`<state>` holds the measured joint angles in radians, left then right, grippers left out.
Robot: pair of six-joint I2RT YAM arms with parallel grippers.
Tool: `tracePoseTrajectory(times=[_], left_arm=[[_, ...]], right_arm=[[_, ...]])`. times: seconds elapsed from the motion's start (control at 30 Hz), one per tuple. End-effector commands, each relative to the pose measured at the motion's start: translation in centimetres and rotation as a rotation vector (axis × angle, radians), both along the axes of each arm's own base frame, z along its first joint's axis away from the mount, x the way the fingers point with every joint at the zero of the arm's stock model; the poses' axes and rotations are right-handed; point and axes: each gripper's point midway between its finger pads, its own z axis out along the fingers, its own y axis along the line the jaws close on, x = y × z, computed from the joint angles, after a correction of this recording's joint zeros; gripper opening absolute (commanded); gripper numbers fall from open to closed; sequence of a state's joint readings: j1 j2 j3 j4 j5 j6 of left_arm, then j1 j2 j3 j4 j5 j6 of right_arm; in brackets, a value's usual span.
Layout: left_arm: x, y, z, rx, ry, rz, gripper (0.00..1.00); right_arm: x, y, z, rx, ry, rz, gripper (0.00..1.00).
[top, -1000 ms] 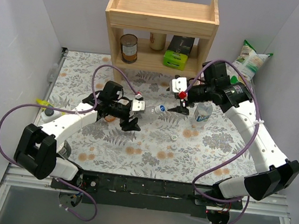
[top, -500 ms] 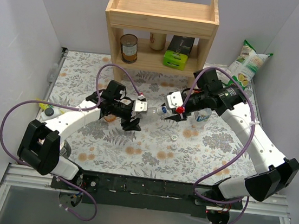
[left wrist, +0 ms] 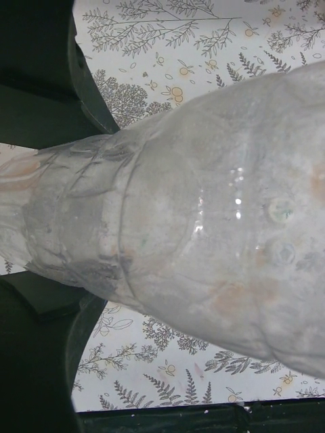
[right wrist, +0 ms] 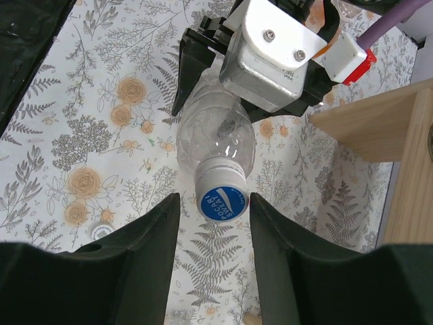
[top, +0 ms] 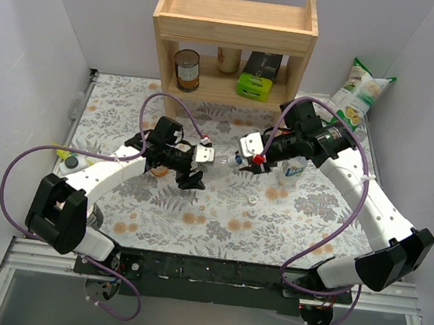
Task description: Screw on the bottle caps
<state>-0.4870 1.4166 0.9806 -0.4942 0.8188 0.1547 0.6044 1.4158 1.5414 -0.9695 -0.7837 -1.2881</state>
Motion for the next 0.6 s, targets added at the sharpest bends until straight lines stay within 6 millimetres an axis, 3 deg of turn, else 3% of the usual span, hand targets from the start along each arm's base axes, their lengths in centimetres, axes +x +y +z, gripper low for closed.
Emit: tracePoseTrajectory(times=[0.0, 0.43, 0.57], left_arm=[[0.48, -0.48, 1.42, -0.029, -0.056, -0.020, 0.00], [0.65, -0.64, 1.62, -0.037, -0.066, -0.018, 0.00], [0.68, -0.55, 1.47, -0.032, -0.064, -0.011, 0.00]], right_arm=[[0.04, 0.44, 0.13, 0.014, -0.004, 0.012, 0.56], [-0.25, 1.09, -0.48, -0.001, 0.036, 0.028, 0.52], [-0.29, 1.36, -0.03, 0.004, 0.058, 0.022, 0.42]])
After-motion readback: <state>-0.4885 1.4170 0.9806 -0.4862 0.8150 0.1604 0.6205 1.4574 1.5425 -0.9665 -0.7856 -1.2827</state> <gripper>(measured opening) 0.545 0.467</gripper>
